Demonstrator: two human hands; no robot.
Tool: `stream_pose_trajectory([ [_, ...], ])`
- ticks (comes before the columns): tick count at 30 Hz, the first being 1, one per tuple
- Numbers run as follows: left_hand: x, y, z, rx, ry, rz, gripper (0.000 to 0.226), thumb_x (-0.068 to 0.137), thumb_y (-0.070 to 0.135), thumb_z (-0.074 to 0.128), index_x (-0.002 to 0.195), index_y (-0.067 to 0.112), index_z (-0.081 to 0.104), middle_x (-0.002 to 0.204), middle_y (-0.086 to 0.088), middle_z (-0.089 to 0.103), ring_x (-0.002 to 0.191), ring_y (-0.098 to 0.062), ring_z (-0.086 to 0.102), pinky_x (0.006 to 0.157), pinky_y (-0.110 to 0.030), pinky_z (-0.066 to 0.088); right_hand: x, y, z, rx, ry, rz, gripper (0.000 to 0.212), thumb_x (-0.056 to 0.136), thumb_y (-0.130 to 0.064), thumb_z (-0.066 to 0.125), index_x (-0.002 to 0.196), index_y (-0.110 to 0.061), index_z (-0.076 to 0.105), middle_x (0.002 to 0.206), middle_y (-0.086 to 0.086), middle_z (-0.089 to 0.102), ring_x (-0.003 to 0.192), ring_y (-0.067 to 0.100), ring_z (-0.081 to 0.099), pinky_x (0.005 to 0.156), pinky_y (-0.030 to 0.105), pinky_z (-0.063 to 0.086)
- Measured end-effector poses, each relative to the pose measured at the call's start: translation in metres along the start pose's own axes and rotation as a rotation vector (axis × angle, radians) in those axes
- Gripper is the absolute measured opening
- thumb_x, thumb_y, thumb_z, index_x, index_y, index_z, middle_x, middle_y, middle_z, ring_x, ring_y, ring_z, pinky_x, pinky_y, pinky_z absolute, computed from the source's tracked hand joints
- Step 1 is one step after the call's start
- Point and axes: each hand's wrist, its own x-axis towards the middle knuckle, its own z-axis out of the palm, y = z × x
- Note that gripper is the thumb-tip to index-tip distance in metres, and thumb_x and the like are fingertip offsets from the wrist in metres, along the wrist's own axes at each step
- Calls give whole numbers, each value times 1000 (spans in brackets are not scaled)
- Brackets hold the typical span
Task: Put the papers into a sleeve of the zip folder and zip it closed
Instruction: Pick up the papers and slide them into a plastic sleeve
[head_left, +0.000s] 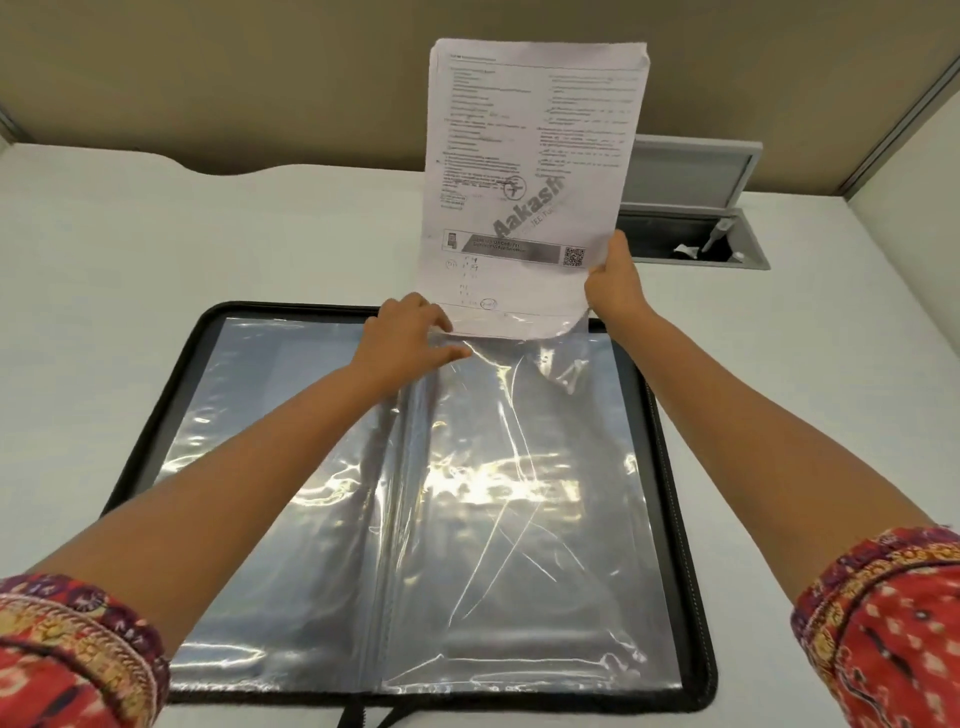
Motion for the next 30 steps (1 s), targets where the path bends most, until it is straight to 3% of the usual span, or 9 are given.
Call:
stream_pose_trajectory([
  [3,4,-5,-3,-63,-98,28,37,83,49,57,104,19,62,112,-2,62,110,-25,49,89,-42,42,5,-9,-9,-12,19,-35,62,78,19,24,134,-7,32,120,9,48,105,21,46,78,26,42],
  [6,8,-3,-2,4,-99,46,23,91,30,51,104,15,63,110,-5,63,109,-28,51,89,-45,43,16,-23,-19,-120,15,-53,60,79,18,23,132,-8,32,108,6,45,96,19,43,62,20,40],
  [10,13,1,1,42,-66,52,19,89,9,49,102,12,63,108,-11,61,104,-31,52,87,-45,45,33,-33,-30,-231,-100,-92,53,82,13,26,130,-7,35,117,13,50,100,23,45,77,32,41],
  [18,15,16,2,155,-10,101,20,88,24,55,100,11,64,104,-10,60,100,-31,50,81,-41,42,45,-42,-38,-278,-240,-69,43,88,8,29,127,-5,41,107,9,49,97,22,48,74,32,42],
  [24,13,42,8,257,10,302,28,90,37,51,101,14,63,104,-5,59,100,-26,48,81,-37,35,38,-35,-9,-146,-206,-33,44,88,7,33,129,-6,42,124,15,54,103,24,52,79,33,43],
  [30,18,81,23,88,-4,267,28,91,36,47,110,18,60,110,-3,62,107,-25,49,91,-41,33,27,-19,6,-111,-107,-13,38,89,5,32,123,-4,47,121,16,57,101,26,55,79,32,45],
])
